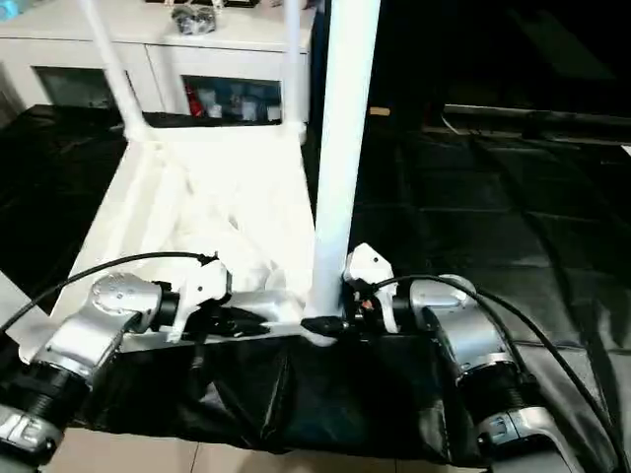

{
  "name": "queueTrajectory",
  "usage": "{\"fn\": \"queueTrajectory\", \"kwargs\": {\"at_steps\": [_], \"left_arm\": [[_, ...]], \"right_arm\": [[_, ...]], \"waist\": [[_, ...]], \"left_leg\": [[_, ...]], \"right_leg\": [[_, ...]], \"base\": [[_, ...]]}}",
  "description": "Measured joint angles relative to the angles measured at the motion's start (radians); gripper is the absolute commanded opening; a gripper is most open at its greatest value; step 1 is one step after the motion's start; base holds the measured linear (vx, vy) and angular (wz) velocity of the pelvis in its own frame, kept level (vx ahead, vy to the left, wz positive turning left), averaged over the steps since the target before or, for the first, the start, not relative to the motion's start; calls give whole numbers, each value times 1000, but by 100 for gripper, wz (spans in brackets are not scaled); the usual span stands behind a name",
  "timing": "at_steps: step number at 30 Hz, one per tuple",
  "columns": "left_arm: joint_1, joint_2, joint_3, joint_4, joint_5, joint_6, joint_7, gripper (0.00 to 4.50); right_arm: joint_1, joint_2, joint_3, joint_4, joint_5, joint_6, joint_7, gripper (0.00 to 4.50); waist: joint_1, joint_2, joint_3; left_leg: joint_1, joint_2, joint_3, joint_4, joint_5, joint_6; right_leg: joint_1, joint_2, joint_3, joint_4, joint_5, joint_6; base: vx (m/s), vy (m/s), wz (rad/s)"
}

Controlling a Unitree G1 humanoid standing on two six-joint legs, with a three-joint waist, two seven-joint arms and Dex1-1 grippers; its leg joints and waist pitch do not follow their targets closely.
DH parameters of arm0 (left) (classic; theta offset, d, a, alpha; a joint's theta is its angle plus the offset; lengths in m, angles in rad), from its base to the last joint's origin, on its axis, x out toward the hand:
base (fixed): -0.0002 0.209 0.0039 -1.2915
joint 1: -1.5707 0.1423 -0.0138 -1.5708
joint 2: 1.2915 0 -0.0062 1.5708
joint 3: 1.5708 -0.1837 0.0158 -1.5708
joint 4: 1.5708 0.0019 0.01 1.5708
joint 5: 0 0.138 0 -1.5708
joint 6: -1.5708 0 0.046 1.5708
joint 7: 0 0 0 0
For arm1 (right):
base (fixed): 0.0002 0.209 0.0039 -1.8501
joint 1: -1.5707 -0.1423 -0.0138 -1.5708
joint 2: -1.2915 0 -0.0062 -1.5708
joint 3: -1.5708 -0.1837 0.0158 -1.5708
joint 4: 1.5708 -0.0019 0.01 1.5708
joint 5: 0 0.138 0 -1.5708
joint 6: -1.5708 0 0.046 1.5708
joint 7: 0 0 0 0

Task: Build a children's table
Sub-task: Rotate leg to tighten

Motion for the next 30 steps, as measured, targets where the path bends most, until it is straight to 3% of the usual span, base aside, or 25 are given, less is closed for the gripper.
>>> {"fn": "queueTrajectory", "kwargs": {"at_steps": [7,11,13,16,21,24,25,30], "left_arm": [[0,5,-6,4,-6,-9,-15,0],[-15,-42,6,50,27,-46,89,0],[-22,-72,18,65,52,-34,171,0],[-32,-109,28,69,75,8,277,0],[-38,-173,43,58,110,82,417,0],[-37,-191,43,46,120,100,446,0],[-35,-193,44,43,122,101,449,0],[-12,-190,44,7,122,101,441,0]], "right_arm": [[23,-8,9,-34,8,8,3,270],[36,25,-43,-15,-8,7,-105,269],[32,80,-87,22,-17,8,-235,268],[9,167,-129,79,-33,5,-439,268],[-33,294,-191,166,-40,-20,-724,268],[-40,317,-194,174,-60,-36,-789,268],[-40,320,-197,177,-69,-46,-792,323],[-32,316,-205,171,-47,-60,-741,367]], "waist": [[3,-1,0],[4,-1,-1],[-2,-2,-1],[-25,-2,-1],[-44,-1,-2],[-47,-1,-2],[-48,0,-2],[-48,2,-4]], "left_leg": [[0,0,0,0,0,0],[2,0,1,2,0,0],[3,0,1,4,0,0],[3,-1,1,5,0,0],[3,-1,0,5,0,0],[3,-1,0,4,0,0],[3,-1,1,4,0,0],[3,-1,1,1,0,0]], "right_leg": [[0,0,0,0,0,0],[4,0,2,0,-2,4],[5,0,2,0,-4,6],[4,-1,1,-1,-4,7],[0,-1,0,-2,-4,7],[0,-1,0,-2,-4,7],[0,-1,1,-2,-4,7],[0,-1,0,-1,-3,6]], "base": [[0,0,0],[0,0,0],[0,0,0],[0,0,0],[0,0,0],[0,0,0],[0,0,0],[0,0,0]]}}
